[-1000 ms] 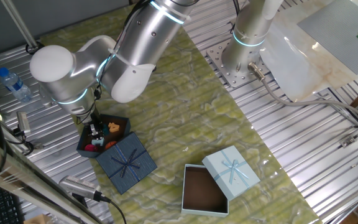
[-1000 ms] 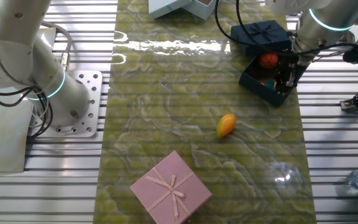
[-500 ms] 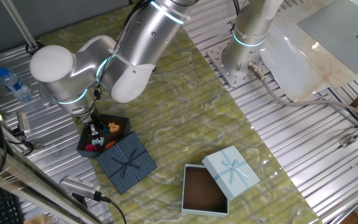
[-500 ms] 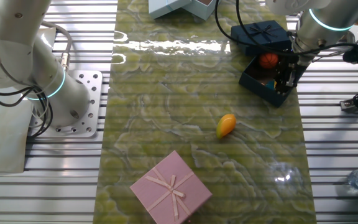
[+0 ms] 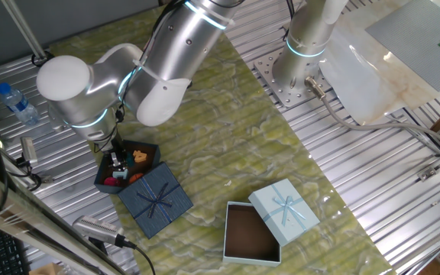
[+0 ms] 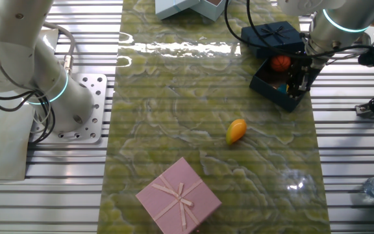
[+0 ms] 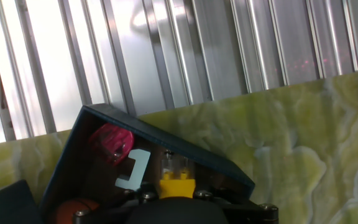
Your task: Take everything out of the gift box
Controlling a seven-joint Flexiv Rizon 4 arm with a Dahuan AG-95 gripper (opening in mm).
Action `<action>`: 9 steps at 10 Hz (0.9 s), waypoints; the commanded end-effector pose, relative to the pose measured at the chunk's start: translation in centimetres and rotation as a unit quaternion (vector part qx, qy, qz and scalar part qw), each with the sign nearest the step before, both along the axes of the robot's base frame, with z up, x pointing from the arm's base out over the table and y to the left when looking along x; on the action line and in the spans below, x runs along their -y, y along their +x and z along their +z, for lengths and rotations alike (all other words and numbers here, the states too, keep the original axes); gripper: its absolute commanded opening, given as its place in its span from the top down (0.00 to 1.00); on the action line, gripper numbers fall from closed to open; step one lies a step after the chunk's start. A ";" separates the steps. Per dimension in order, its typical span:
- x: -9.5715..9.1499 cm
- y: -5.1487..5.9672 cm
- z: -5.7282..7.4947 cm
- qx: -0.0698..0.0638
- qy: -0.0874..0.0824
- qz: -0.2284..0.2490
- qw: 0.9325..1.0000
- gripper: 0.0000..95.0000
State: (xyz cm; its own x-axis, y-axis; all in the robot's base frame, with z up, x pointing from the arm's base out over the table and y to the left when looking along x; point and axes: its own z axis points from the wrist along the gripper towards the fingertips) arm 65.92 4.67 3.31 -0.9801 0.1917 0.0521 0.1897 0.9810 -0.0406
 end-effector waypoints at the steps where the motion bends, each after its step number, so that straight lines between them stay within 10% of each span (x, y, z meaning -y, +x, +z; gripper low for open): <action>1: 0.0 0.0 0.0 -0.001 0.000 -0.001 1.000 0.80; 9: -0.4 -0.3 1.4 -0.003 -0.001 0.000 1.000 0.80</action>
State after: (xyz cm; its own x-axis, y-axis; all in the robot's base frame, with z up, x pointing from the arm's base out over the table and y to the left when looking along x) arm 65.65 5.07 4.72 -0.9797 0.1925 0.0559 0.1903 0.9808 -0.0426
